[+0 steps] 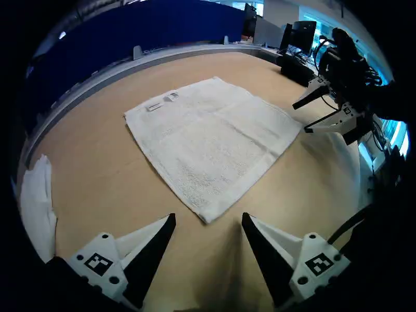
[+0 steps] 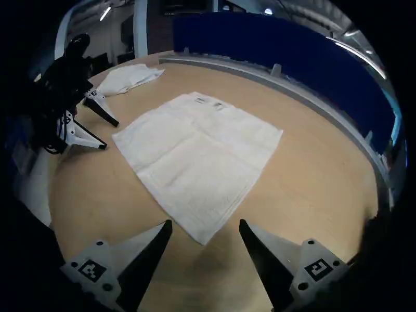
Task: Fold towel
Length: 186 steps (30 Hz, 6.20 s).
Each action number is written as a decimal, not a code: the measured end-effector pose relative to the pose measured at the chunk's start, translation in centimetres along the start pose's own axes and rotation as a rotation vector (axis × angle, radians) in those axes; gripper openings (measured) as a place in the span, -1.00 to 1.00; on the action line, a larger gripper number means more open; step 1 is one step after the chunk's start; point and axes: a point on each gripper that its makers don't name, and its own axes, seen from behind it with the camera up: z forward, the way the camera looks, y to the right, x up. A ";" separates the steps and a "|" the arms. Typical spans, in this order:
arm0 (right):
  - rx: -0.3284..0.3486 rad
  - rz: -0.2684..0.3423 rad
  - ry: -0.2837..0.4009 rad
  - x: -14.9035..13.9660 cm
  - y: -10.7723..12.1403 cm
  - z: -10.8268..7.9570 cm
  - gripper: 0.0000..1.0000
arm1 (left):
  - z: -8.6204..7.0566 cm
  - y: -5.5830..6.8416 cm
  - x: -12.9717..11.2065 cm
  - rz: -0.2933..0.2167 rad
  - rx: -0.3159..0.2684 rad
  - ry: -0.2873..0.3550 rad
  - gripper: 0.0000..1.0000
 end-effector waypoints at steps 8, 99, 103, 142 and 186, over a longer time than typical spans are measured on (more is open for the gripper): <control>0.003 0.007 -0.014 -1.0 -0.2 0.5 0.59 | 0.1 -0.3 -0.1 0.005 0.025 0.004 0.68; 0.045 0.072 0.057 6.3 -1.0 -8.2 -0.69 | -7.9 1.8 6.2 -0.113 0.064 0.039 -0.82; 0.050 0.078 0.059 6.7 -1.5 -9.5 -0.69 | -8.9 2.3 6.3 -0.116 0.063 0.037 -0.82; -0.012 0.103 0.059 12.8 7.2 0.0 -0.70 | -1.4 -7.0 13.0 -0.158 0.149 0.044 -0.82; -0.113 0.165 0.032 8.8 9.1 2.6 0.96 | -0.2 -8.9 9.2 -0.180 0.248 0.032 0.84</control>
